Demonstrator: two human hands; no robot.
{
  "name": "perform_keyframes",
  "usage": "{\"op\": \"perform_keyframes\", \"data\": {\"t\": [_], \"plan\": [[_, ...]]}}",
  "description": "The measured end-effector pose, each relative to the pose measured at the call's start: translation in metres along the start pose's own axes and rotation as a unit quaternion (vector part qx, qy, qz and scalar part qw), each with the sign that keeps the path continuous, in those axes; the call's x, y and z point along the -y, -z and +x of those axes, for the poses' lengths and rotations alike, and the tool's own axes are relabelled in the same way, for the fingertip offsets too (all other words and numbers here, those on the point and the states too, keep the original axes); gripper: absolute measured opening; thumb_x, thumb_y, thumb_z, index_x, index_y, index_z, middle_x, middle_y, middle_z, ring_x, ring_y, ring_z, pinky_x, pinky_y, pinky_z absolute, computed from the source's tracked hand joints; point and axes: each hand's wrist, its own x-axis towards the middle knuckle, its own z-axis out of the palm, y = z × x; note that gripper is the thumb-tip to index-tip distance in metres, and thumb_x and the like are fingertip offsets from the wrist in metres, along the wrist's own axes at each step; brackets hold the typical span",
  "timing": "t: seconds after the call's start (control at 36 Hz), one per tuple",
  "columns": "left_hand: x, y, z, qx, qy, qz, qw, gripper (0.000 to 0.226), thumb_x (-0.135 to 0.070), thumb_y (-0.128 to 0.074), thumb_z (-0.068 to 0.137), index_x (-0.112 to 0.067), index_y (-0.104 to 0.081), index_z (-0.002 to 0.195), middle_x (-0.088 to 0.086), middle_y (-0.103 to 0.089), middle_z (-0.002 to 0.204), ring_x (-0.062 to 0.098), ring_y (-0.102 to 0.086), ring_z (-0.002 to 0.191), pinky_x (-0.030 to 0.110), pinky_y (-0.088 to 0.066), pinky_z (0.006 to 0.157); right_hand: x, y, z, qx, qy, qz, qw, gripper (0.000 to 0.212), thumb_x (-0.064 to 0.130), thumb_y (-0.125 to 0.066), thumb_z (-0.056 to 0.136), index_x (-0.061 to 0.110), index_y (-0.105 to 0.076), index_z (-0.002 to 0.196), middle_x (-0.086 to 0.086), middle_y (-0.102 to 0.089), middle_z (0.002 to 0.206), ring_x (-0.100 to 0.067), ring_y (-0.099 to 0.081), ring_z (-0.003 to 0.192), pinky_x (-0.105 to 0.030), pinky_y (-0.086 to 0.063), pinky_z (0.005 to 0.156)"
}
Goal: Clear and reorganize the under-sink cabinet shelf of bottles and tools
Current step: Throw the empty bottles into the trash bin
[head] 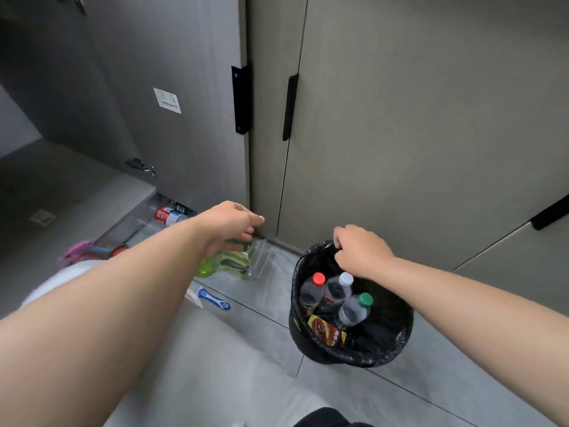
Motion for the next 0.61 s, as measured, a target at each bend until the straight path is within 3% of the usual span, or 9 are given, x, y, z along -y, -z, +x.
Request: {"op": "perform_keyframes", "data": {"t": [0.14, 0.19, 0.31, 0.47, 0.61], "plan": [[-0.005, 0.076, 0.002, -0.074, -0.054, 0.091, 0.992, 0.017, -0.029, -0.066, 0.095, -0.014, -0.064, 0.103, 0.009, -0.071, 0.101, 0.024, -0.07, 0.087, 0.035, -0.056, 0.07, 0.072, 0.033, 0.032, -0.048, 0.139, 0.11, 0.983, 0.008, 0.023, -0.05, 0.082, 0.029, -0.053, 0.088, 0.008, -0.05, 0.09, -0.025, -0.057, 0.082, -0.041, -0.051, 0.076], [0.002, 0.112, -0.001, -0.134, -0.074, 0.203, 0.967, 0.013, -0.032, -0.066, 0.092, -0.021, -0.067, 0.097, 0.004, -0.074, 0.098, 0.025, -0.072, 0.09, 0.038, -0.06, 0.078, 0.105, 0.037, 0.047, -0.045, 0.18, 0.125, 0.975, 0.008, 0.024, -0.05, 0.083, 0.03, -0.054, 0.088, 0.009, -0.05, 0.09, -0.021, -0.058, 0.081, -0.04, -0.051, 0.075], [0.038, 0.171, -0.005, -0.21, -0.07, 0.336, 0.915, 0.008, -0.033, -0.063, 0.09, -0.028, -0.065, 0.096, -0.005, -0.07, 0.099, 0.022, -0.063, 0.092, 0.032, -0.049, 0.079, 0.168, 0.031, 0.082, 0.004, 0.241, 0.142, 0.96, 0.008, 0.025, -0.052, 0.085, 0.031, -0.056, 0.089, 0.011, -0.049, 0.092, -0.014, -0.058, 0.08, -0.037, -0.052, 0.077], [0.119, 0.215, 0.02, -0.262, -0.014, 0.249, 0.932, 0.005, -0.023, -0.063, 0.091, -0.023, -0.067, 0.087, -0.003, -0.069, 0.089, 0.022, -0.064, 0.085, 0.027, -0.046, 0.073, 0.256, 0.006, 0.138, 0.071, 0.269, 0.15, 0.949, 0.01, 0.016, -0.057, 0.084, 0.022, -0.063, 0.09, 0.003, -0.053, 0.094, -0.021, -0.058, 0.087, -0.028, -0.043, 0.078], [0.193, 0.225, 0.047, -0.256, 0.067, 0.088, 0.96, 0.016, -0.02, -0.056, 0.096, -0.011, -0.067, 0.088, 0.013, -0.074, 0.085, 0.033, -0.071, 0.084, 0.043, -0.058, 0.078, 0.331, -0.042, 0.178, 0.165, 0.231, 0.165, 0.945, 0.021, 0.019, -0.059, 0.085, 0.022, -0.069, 0.103, 0.001, -0.067, 0.11, -0.019, -0.061, 0.1, -0.019, -0.039, 0.079]]}}
